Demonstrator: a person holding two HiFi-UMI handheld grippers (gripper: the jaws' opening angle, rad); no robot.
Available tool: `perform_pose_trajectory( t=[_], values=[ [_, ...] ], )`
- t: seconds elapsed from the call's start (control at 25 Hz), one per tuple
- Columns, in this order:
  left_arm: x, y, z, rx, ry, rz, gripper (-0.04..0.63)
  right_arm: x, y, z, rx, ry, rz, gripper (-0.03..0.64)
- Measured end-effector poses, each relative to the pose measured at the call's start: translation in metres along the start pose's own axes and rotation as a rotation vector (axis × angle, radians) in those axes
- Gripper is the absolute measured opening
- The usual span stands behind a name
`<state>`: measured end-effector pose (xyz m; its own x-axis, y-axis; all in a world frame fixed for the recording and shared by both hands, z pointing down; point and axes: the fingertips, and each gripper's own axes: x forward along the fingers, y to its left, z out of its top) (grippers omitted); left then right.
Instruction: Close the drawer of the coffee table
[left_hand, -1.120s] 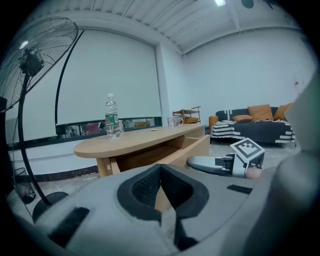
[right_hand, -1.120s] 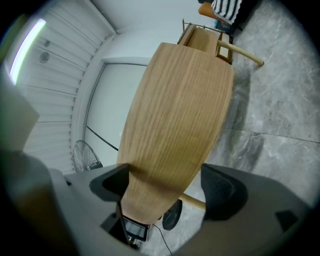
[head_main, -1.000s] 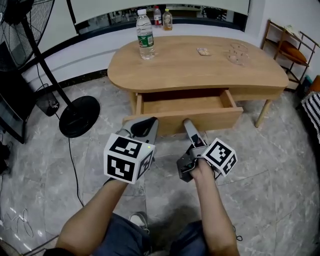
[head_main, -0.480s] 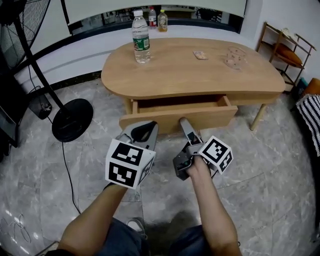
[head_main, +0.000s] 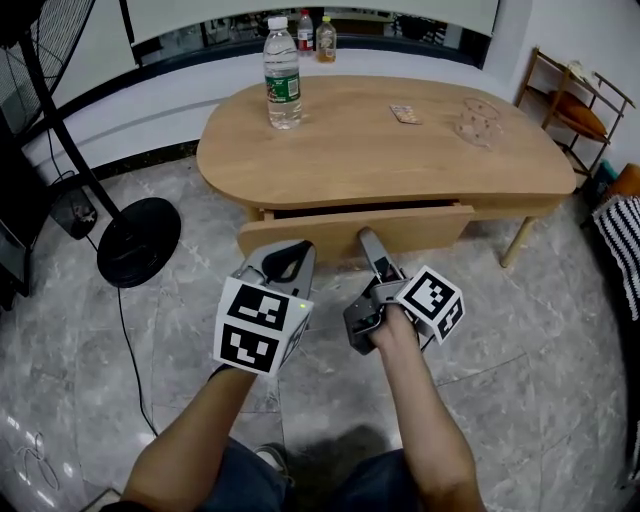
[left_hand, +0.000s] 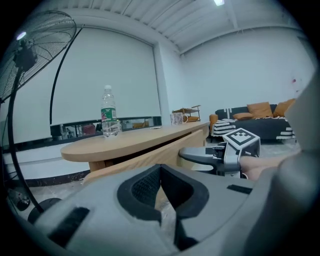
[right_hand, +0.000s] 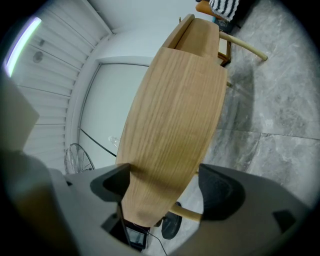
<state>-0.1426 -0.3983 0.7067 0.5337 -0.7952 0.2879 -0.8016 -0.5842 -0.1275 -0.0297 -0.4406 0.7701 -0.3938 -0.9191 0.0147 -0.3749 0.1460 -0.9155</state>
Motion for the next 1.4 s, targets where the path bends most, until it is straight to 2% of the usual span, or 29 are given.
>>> perform_pose_trajectory(
  t=[0.28,0.72,1.2,1.32,1.4],
  values=[
    [0.013,0.01,-0.006,-0.008,-0.006,-0.011,0.003,0.02,-0.002,0.006,-0.006,-0.013,0.008,0.428],
    [0.037,0.008,-0.012,0.001,-0.018,-0.076,0.003,0.047,-0.006,0.015,-0.015,-0.051,0.017,0.428],
    [0.025,0.014,-0.014,0.008,-0.011,-0.076,0.003,0.053,-0.007,0.018,-0.017,-0.062,0.006,0.426],
    [0.025,0.015,-0.012,0.004,-0.009,-0.073,0.003,0.051,-0.004,0.019,-0.045,-0.054,-0.004,0.391],
    [0.024,0.017,-0.01,-0.044,-0.014,-0.072,0.003,0.048,0.001,0.018,-0.086,-0.037,-0.002,0.334]
  ],
)
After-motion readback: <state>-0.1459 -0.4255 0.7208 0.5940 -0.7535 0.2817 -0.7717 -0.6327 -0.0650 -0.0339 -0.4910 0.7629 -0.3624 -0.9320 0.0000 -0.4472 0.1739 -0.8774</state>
